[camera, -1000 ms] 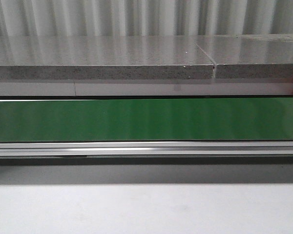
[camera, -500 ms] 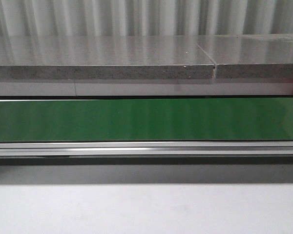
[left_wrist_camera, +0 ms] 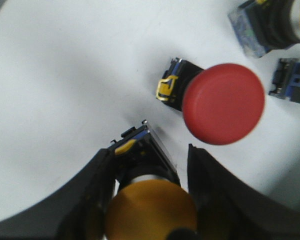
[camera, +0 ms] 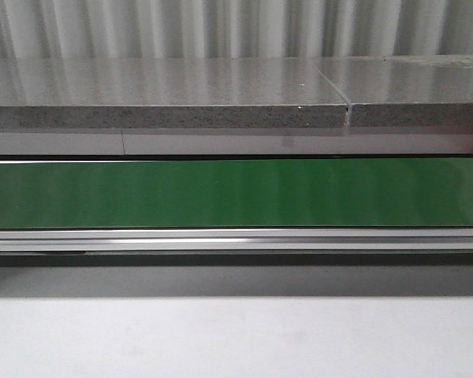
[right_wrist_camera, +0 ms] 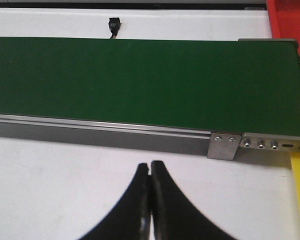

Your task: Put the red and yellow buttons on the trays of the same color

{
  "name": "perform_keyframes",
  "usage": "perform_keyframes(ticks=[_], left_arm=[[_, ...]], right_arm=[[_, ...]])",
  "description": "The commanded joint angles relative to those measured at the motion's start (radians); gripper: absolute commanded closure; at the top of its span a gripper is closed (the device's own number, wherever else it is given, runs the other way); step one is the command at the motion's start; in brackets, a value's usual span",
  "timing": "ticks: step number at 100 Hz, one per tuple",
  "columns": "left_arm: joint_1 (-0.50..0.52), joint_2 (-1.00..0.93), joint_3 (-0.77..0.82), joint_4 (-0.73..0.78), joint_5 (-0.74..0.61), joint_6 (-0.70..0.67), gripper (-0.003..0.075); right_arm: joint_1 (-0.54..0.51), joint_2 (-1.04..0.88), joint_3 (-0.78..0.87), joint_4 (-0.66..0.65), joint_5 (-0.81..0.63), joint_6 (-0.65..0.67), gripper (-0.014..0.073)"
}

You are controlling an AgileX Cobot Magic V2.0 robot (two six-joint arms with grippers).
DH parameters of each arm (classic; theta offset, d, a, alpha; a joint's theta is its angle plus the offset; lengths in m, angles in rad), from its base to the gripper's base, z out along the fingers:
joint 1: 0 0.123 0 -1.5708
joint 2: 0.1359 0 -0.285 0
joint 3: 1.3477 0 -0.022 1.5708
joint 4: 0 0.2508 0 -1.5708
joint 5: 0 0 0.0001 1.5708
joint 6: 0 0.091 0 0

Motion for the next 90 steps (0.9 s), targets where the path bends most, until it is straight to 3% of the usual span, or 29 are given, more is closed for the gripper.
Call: perform_keyframes(ticks=[1, 19, 63, 90], left_arm=[[-0.026, -0.112, -0.028, -0.014, 0.014, -0.002, 0.0575], [-0.1, -0.211, -0.028, 0.016, 0.081, 0.022, 0.0575], [-0.342, -0.233, -0.028, 0.028, 0.056, 0.022, 0.0575], [-0.398, -0.177, -0.028, 0.052, 0.051, 0.022, 0.0575]], right_arm=[[0.003, 0.004, -0.026, -0.001, -0.066, -0.01, 0.0716], [0.003, 0.004, -0.026, -0.001, -0.066, -0.01, 0.0716], [0.003, 0.004, -0.026, -0.001, -0.066, -0.01, 0.0716], [0.003, 0.004, -0.026, -0.001, -0.066, -0.01, 0.0716]])
